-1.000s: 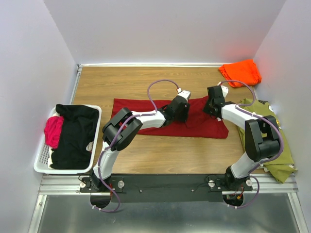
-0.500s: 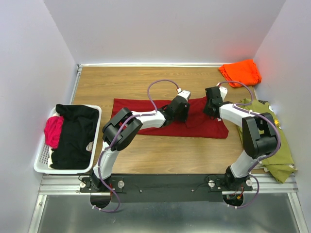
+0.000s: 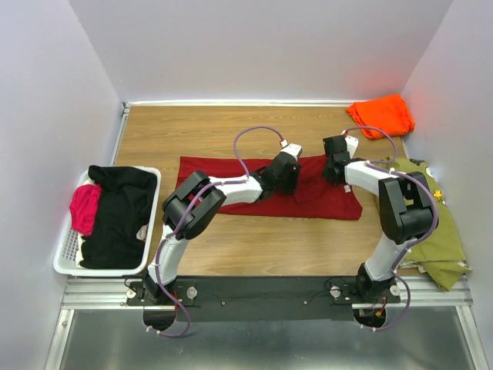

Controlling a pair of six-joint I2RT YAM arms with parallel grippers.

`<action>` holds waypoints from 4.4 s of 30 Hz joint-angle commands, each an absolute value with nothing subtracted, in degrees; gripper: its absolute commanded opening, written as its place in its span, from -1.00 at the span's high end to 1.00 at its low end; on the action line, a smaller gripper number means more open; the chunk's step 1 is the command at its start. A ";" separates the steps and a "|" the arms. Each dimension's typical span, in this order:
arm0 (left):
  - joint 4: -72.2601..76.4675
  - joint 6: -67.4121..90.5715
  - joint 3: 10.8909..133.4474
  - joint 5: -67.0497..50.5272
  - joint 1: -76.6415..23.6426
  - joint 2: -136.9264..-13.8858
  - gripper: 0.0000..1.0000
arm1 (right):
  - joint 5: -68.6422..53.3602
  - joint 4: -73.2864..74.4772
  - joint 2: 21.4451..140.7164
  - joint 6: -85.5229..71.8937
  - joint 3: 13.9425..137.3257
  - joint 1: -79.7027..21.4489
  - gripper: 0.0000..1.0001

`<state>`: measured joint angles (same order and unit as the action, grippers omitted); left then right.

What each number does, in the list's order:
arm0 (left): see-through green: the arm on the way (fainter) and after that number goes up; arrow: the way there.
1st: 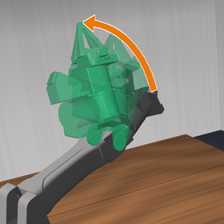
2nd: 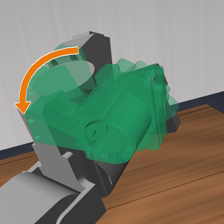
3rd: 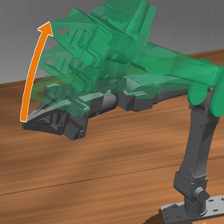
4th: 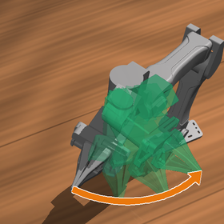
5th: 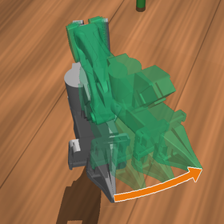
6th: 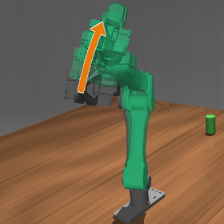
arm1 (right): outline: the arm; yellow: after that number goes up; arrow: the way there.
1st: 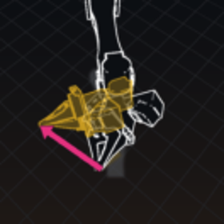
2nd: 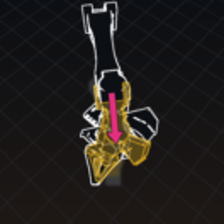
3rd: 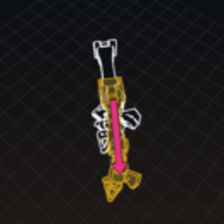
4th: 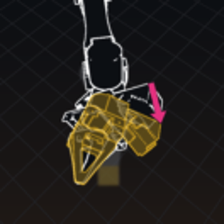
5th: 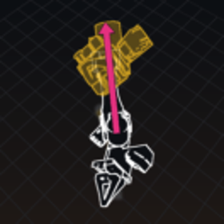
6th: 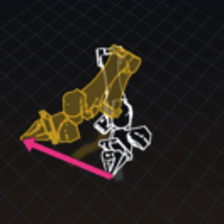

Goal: Fold and stack the t-shirts
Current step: Fold the other side of the tshirt into a rectangle

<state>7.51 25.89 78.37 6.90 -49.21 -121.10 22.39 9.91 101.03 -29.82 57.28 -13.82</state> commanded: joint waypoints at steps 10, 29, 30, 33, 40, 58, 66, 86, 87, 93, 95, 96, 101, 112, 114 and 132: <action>6.50 24.61 79.54 9.14 -49.31 -122.78 0.02 | 23.64 10.81 99.50 -30.41 56.52 -14.06 0.99; 6.50 24.61 78.93 10.46 -49.31 -120.85 0.02 | 25.14 21.79 77.44 -36.47 45.01 -13.98 0.99; 6.50 24.70 78.75 10.63 -49.31 -120.50 0.02 | 24.96 22.75 77.26 -37.08 44.30 -14.06 0.99; 6.50 24.26 78.49 10.81 -49.31 -119.62 0.02 | 24.26 24.25 76.91 -39.72 41.67 -14.06 0.99; 5.63 23.29 76.91 11.86 -49.31 -116.28 0.03 | 23.99 26.10 75.94 -44.99 37.27 -14.06 0.70; 5.44 23.46 68.47 5.29 -50.80 -107.32 -0.06 | 24.78 27.42 70.31 -43.95 40.34 -14.06 0.29; 9.49 25.48 65.22 0.01 -54.40 -108.54 -0.08 | 25.49 27.42 69.87 -43.33 40.96 -14.24 0.29; 13.01 32.17 68.03 -3.52 -54.84 -114.61 -0.09 | 25.49 27.33 70.31 -42.98 40.17 -14.15 0.29; 13.09 32.25 68.03 -3.43 -54.84 -114.78 -0.08 | 25.58 27.33 70.40 -42.89 40.17 -14.24 0.29; 13.18 32.61 68.91 -2.37 -54.84 -116.10 0.02 | 25.49 27.33 70.49 -42.89 40.17 -14.24 0.29; 13.10 32.61 69.17 -1.76 -54.84 -116.28 0.08 | 25.49 27.33 70.49 -42.80 40.08 -14.24 0.29; 13.10 32.78 69.17 -1.58 -54.84 -116.63 0.10 | 25.49 27.33 70.49 -42.80 40.08 -14.15 0.30; 12.92 32.78 69.17 -0.97 -54.84 -116.72 0.24 | 25.49 27.33 70.49 -42.63 39.99 -14.24 0.30; 10.72 31.03 66.98 6.23 -55.20 -112.77 1.00 | 25.49 27.33 70.84 -42.98 39.90 -14.24 0.31; 10.64 30.59 66.45 6.50 -55.28 -111.45 1.00 | 25.58 27.33 70.84 -43.06 39.81 -14.24 0.31; 6.86 30.32 63.02 9.75 -60.20 -103.19 1.00 | 25.75 27.33 70.58 -42.98 39.38 -14.24 0.31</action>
<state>9.06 30.59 64.45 6.94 -58.50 -106.04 23.77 26.59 70.61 -42.87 39.38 -13.91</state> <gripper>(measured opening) 0.009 0.348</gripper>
